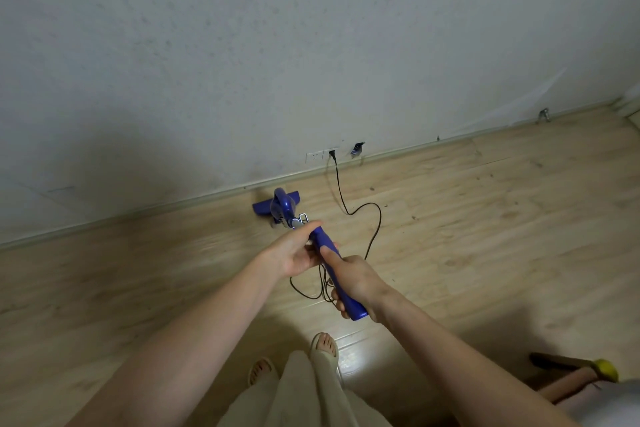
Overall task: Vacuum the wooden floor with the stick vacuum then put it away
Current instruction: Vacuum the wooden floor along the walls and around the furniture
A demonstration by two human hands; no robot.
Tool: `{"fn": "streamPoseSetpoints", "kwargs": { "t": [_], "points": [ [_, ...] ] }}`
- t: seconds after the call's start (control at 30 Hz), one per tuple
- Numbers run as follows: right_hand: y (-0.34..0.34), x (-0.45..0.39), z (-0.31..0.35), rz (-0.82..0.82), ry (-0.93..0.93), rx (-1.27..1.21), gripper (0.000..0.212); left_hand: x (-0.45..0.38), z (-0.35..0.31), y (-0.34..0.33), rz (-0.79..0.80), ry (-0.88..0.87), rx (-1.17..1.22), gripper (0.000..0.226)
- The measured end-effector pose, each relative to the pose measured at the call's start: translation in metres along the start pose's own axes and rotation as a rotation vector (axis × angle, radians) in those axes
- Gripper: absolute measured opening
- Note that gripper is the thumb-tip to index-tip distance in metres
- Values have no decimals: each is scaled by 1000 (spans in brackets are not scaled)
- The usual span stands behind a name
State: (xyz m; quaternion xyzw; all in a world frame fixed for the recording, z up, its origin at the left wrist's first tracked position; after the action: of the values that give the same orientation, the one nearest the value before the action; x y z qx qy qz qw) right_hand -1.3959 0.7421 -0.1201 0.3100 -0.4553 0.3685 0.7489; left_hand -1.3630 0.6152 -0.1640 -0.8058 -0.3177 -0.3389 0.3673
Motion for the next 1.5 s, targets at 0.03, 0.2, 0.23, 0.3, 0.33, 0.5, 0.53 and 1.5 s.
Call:
{"fn": "streamPoseSetpoints", "kwargs": {
  "t": [0.03,0.2,0.23,0.3,0.33,0.5,0.53,1.5],
  "points": [
    [-1,-4,2,-2,7,0,45,-3,-2,1,-14,-8,-1,35],
    [-7,-21,13,-12,41,46,46,-13,-10,7,-60,-52,2,37],
    [-7,-23,15,-12,48,52,47,-16,-11,7,-66,-57,2,37],
    [-6,-26,19,-8,59,54,47,-18,-14,7,-65,-61,5,36],
    [-5,-27,19,-7,59,54,47,-19,-15,7,-59,-59,3,36],
    [-3,-24,10,-4,38,52,46,-18,-9,7,-46,-35,-38,37],
    [-4,-23,7,-4,34,54,46,-18,-6,7,-50,-30,-50,37],
    [-78,9,17,103,52,139,43,43,-10,81,-168,-115,138,43]
  ]
}}
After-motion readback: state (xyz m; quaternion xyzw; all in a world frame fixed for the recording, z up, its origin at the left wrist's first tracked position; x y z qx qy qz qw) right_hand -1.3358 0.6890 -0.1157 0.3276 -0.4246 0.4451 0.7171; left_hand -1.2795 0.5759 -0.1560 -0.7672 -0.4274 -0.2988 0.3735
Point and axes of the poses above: each hand's wrist, its own x-axis away from the middle knuckle, its own y-axis out of the back of the hand, z = x × y, the point moved 1 cm from there along -x, towards the middle knuckle, and after that the axes turned 11 degrees about -y, right-handed, at the moved point
